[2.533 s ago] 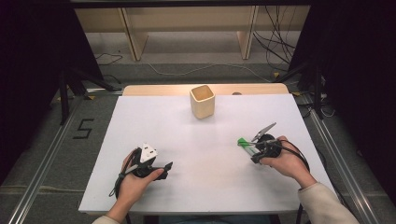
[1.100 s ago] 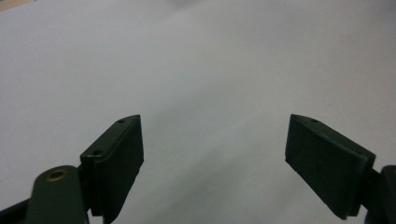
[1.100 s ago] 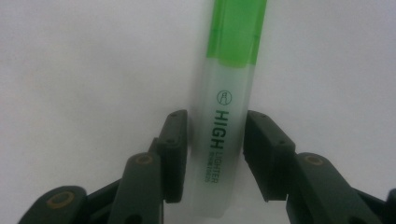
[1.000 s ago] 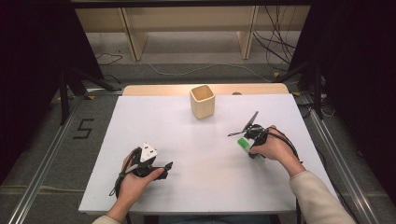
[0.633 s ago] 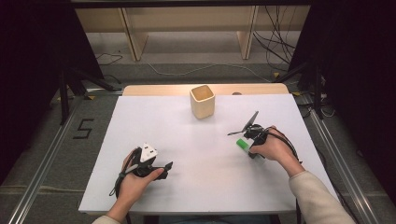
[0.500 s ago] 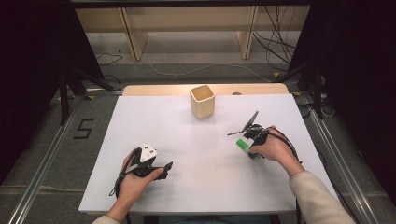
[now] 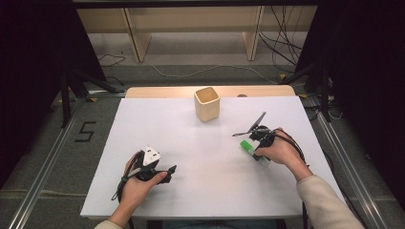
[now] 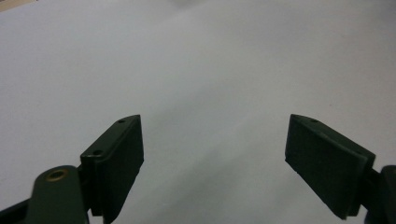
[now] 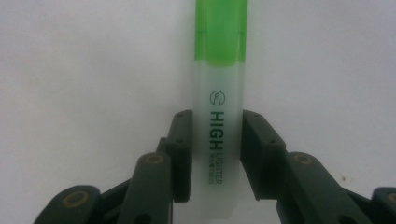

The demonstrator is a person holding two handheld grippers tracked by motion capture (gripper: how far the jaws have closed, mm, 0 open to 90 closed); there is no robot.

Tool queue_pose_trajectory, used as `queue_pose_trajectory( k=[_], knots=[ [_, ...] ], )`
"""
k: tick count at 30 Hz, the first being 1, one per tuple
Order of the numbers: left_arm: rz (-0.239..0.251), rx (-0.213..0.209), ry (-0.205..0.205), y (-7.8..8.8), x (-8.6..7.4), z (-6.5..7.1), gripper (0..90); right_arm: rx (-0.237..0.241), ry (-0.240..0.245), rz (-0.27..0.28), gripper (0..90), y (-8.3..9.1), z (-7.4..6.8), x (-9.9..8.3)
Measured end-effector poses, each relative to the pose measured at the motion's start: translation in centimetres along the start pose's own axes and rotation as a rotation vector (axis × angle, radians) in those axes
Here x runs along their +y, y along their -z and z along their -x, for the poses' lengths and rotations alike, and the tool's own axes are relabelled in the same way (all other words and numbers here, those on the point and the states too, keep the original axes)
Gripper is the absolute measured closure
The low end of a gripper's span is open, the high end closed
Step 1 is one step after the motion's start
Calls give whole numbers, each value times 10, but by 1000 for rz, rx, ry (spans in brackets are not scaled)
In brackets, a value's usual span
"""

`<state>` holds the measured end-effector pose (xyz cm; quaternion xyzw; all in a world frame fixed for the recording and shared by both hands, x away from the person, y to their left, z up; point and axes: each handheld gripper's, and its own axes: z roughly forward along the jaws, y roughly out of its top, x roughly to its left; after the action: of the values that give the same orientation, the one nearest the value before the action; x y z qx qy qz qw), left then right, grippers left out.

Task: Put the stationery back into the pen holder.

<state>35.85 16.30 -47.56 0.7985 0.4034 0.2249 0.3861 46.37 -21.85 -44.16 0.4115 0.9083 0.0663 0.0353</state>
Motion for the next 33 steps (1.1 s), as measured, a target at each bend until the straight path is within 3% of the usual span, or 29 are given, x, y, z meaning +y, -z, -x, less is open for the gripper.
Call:
queue_pose_trajectory(
  k=[19, 21, 33],
  knots=[
    [-1, 4, 0, 0, 0, -1, 193, 21, -13, 132, 663, 7, 3, 0],
    [0, 5, 0, 0, 0, -1, 193, 34, -31, 143, 662, 8, 3, 0],
    [-3, 3, -4, 1, 0, -1, 193, 19, -22, 221, 662, 10, 3, 0]
  ],
)
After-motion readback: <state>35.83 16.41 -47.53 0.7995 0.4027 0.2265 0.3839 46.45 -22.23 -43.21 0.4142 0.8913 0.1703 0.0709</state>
